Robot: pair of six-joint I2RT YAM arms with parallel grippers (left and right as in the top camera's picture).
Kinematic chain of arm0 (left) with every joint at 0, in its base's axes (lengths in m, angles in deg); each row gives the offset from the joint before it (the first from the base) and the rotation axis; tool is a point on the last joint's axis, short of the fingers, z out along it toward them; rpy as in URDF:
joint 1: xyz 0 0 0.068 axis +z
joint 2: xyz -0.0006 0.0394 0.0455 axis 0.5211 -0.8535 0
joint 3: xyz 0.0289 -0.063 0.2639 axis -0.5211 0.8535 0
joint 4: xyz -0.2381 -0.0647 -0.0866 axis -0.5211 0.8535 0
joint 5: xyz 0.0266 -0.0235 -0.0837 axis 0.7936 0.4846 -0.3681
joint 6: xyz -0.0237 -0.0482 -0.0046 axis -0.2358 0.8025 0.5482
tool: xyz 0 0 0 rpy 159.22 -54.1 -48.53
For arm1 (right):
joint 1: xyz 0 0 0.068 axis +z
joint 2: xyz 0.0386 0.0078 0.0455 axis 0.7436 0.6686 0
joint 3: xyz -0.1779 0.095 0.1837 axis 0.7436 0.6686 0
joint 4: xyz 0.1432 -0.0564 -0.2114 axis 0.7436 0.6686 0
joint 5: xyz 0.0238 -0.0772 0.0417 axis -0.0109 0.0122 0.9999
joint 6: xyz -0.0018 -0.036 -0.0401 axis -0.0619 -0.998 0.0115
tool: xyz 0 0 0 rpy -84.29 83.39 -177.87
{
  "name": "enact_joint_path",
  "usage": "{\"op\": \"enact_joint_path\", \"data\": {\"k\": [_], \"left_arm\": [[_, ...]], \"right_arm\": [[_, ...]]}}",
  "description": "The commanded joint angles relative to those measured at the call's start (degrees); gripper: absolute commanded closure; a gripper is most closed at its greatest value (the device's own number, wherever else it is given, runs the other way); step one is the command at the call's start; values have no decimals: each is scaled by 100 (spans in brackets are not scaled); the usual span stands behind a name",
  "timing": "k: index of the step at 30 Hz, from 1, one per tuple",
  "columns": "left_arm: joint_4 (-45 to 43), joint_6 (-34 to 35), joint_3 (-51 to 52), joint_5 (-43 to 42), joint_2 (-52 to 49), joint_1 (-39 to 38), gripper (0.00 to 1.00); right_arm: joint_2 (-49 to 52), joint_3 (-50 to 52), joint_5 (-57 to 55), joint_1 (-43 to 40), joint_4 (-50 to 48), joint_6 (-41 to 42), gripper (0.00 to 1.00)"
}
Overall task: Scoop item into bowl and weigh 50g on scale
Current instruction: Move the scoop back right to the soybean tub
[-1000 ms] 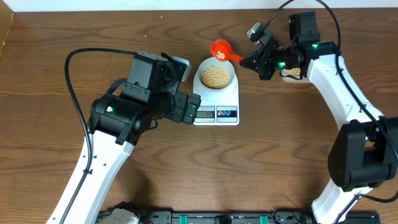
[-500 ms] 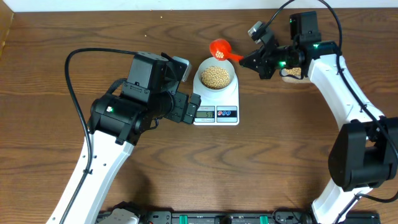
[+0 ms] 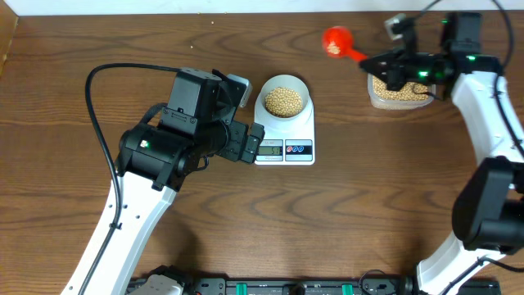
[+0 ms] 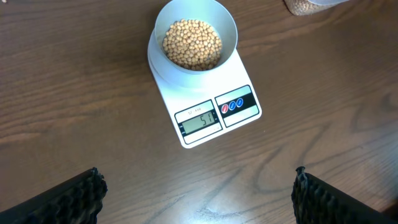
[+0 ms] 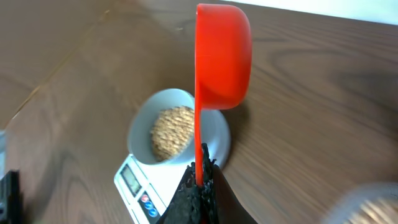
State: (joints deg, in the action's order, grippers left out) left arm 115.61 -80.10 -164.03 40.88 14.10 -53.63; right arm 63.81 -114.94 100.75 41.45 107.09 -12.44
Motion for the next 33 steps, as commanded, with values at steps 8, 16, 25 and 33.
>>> {"op": "enact_joint_path", "data": {"k": [8, 16, 25, 33], "left_arm": [[0, -96, -31, 57, -24, 24, 2], [0, -96, -31, 57, -24, 24, 2], [0, -96, -31, 57, -24, 24, 2], [0, -96, -31, 57, -24, 24, 2]], "right_arm": [[-758, -122, -1956, -828, 1158, -466, 99], [-879, -120, -3941, -323, 1187, -942, 99], [-879, -120, -7047, 680, 1193, -1233, 99], [-879, -120, -7049, 852, 1196, -1228, 99]]}}
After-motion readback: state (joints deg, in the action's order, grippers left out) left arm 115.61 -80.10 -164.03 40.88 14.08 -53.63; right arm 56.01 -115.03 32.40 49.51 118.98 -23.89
